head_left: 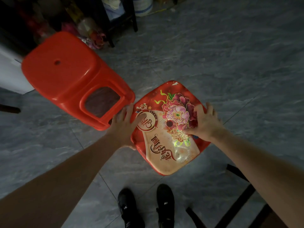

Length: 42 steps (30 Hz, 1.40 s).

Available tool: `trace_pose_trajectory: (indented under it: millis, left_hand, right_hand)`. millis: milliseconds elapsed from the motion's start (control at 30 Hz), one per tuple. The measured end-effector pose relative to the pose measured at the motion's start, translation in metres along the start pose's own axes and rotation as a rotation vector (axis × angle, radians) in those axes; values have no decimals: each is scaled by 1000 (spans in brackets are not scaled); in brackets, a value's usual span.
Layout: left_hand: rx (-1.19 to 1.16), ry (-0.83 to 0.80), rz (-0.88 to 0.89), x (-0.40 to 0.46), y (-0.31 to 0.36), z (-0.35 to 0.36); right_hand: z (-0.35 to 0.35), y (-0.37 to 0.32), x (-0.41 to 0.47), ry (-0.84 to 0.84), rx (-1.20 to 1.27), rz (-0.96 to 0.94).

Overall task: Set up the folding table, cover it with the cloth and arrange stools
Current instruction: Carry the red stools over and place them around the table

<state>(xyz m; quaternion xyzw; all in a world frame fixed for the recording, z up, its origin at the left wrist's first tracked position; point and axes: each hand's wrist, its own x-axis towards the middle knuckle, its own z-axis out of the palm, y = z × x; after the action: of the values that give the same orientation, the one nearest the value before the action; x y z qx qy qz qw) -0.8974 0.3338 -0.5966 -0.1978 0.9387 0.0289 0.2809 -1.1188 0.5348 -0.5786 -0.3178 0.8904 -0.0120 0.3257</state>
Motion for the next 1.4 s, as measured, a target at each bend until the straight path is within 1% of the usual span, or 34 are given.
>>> trace_pose_trajectory:
  millis: [67,133,333,533,600,733,867,933,1067,1200,1267,1300,1333,1367,1400]
  left_hand:
    - [15,-2,25,4,-2,0]
    - [5,-7,38,6,-3,1]
    - [-142,3,78,8,-8,6]
    - [-197,85,121,0,-15,13]
    - [-209,95,110,-9,-18,19]
    - [-283,169,84,-35,-30,31]
    - [-300,226,29,-73,-47,37]
    - [-315,254,-28,-98,-58,36]
    - [-329,251,-159,-166,-88,29]
    - [-391,334,-230,-249,-110,27]
    - [-411,374,-258,-297,-102,47]
    - [-419,379,-305,-311,-99,59]
    - [-414,399,-316,-322,-98,72]
    - [-385,451,-320,-334,-102,82]
    - [-434,431,-353,-348,-103,92]
  right_hand:
    - [-2,2,3,-44,102,18]
    - [-2,4,3,-68,147,20]
    - [-3,3,1,-39,152,13]
    - [-2,-2,-1,-28,144,-15]
    - [-1,-7,-4,-37,130,-24]
    - [-1,-27,-13,-30,111,-75]
    - [-5,-60,-24,-34,71,-140]
    - [-11,-84,-30,-35,54,-186]
    - [-27,-152,-52,-59,-54,-271]
    - [-43,-224,-99,-133,-144,-375]
    - [-38,-247,-134,-183,-219,-413]
    - [-29,-252,-144,-182,-213,-436]
    - [-19,-258,-152,-173,-214,-452]
    - [-11,-266,-159,-181,-217,-468]
    - [-4,-271,-164,-206,-219,-473]
